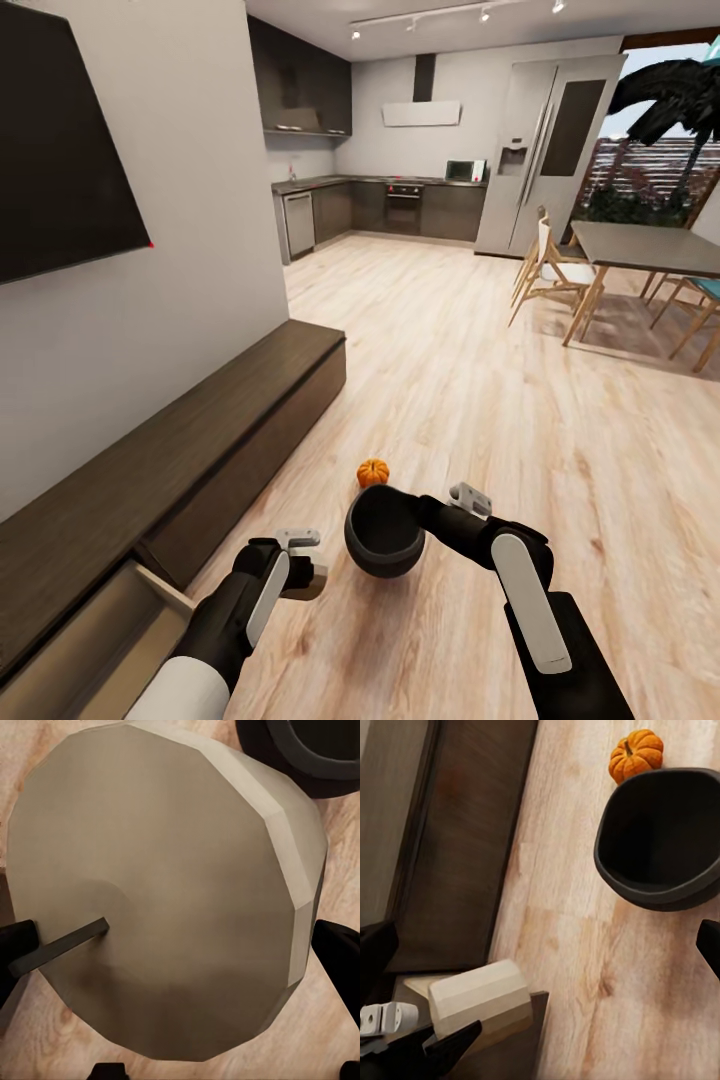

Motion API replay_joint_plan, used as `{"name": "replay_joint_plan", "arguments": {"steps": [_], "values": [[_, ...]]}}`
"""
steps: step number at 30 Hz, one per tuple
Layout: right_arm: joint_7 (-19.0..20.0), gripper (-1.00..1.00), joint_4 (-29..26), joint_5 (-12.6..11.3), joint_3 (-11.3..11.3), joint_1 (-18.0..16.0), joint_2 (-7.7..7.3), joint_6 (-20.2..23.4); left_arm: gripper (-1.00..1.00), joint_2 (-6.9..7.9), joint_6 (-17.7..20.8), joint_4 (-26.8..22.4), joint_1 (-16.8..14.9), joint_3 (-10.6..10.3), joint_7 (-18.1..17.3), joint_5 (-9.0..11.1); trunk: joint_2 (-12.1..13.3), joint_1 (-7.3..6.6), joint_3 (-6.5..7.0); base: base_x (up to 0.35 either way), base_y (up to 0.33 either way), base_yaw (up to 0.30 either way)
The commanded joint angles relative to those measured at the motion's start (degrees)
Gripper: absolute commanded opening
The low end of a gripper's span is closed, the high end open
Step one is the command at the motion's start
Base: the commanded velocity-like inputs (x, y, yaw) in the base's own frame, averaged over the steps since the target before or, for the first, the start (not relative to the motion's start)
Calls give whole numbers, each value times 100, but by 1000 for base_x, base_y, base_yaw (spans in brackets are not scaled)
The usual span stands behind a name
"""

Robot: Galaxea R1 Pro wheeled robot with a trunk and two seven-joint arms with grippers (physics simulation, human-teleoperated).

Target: Place each of the two pumpkins and all three candles from the living room inside a cabinet in the living room (use any cabinet), then make sure every cabinet is closed, and position the cauldron so it is next to a table in the living room.

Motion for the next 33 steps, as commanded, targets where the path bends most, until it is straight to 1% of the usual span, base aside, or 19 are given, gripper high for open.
{"name": "replay_joint_plan", "arguments": {"steps": [1,17,23,27,31,33], "values": [[-60,100,-6,-58,1,-4,1,9,-100,0,17,-4,-2,-8,40,61,39,-23,13,0,0,0],[-60,100,-8,-58,8,-4,1,12,-100,0,35,-5,-2,3,43,69,681,-374,301,-1,0,16],[-60,100,-11,-58,10,-4,1,18,-100,0,61,-7,-2,-11,41,61,921,-506,408,-173,-42,165],[-65,100,-11,-51,168,-4,1,10,-100,0,63,-12,-2,-12,40,63,1082,-594,480,-59,-34,202],[-75,100,-10,-56,193,-4,1,2,-100,0,63,-13,-2,-21,40,61,1242,-682,552,-179,-161,220],[-77,100,-9,-57,194,-4,1,2,-100,0,51,-20,-2,-23,40,61,1242,-682,552,-59,-55,239]]}}
